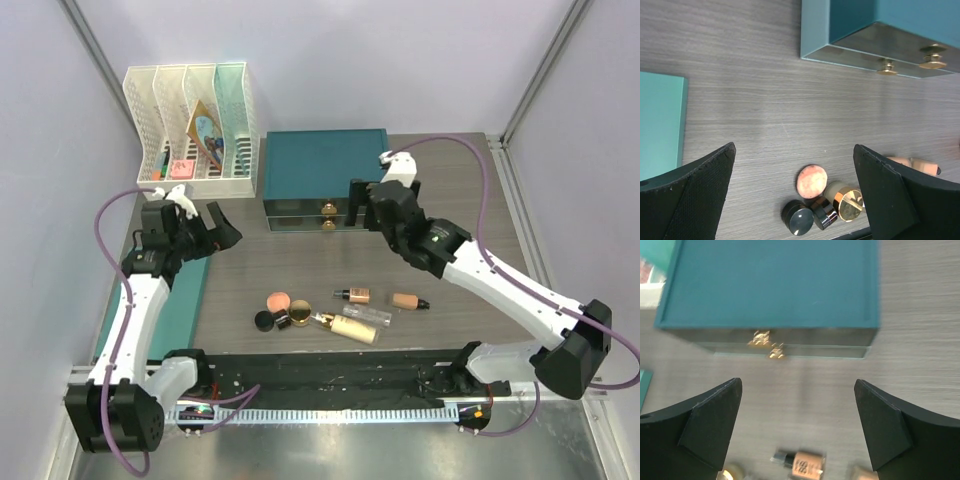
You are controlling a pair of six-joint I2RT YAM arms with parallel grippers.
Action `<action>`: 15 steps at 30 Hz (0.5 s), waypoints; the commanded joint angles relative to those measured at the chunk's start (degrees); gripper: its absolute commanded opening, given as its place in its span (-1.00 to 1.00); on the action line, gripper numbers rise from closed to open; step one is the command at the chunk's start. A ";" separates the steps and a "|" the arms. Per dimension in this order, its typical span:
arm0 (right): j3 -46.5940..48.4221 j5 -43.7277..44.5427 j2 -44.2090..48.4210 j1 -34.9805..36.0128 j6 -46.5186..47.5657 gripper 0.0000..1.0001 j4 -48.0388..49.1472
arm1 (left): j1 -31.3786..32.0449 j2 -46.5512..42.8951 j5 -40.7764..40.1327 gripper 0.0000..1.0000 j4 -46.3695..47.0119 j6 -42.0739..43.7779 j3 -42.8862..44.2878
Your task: Organize the makeup
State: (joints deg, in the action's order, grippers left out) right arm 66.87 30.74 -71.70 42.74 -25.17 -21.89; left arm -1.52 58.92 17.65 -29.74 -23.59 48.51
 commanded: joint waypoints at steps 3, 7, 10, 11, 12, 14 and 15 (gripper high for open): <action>6.78 2.75 -1.77 6.64 -2.60 0.99 -4.47 | -0.15 -1.44 0.89 0.99 -2.34 1.09 2.99; 7.48 1.95 -3.70 8.75 -4.53 0.99 -4.92 | -0.15 1.45 6.33 0.99 -1.20 0.83 3.96; 7.92 1.78 -5.02 10.95 -6.20 0.99 -4.92 | -0.15 2.61 9.85 0.97 0.81 0.13 4.57; 8.10 1.78 -5.46 11.57 -6.38 0.99 -4.92 | -0.15 3.48 10.82 0.93 1.43 -0.13 4.92; 8.10 1.52 -5.73 11.92 -6.91 0.99 -4.92 | -0.15 4.10 12.22 0.86 2.83 -0.31 5.36; 8.01 0.55 -6.61 12.72 -7.35 0.98 -4.92 | -0.15 6.28 15.29 0.55 5.29 -1.80 6.33; 7.84 0.11 -6.87 12.80 -7.79 0.97 -4.92 | -0.15 7.26 15.92 0.37 7.56 -2.85 6.68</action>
State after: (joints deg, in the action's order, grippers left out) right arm 72.82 31.51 -77.76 54.37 -30.41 -26.13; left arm -1.52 63.42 26.17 -29.61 -24.03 51.18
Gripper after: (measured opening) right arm 0.992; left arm 0.810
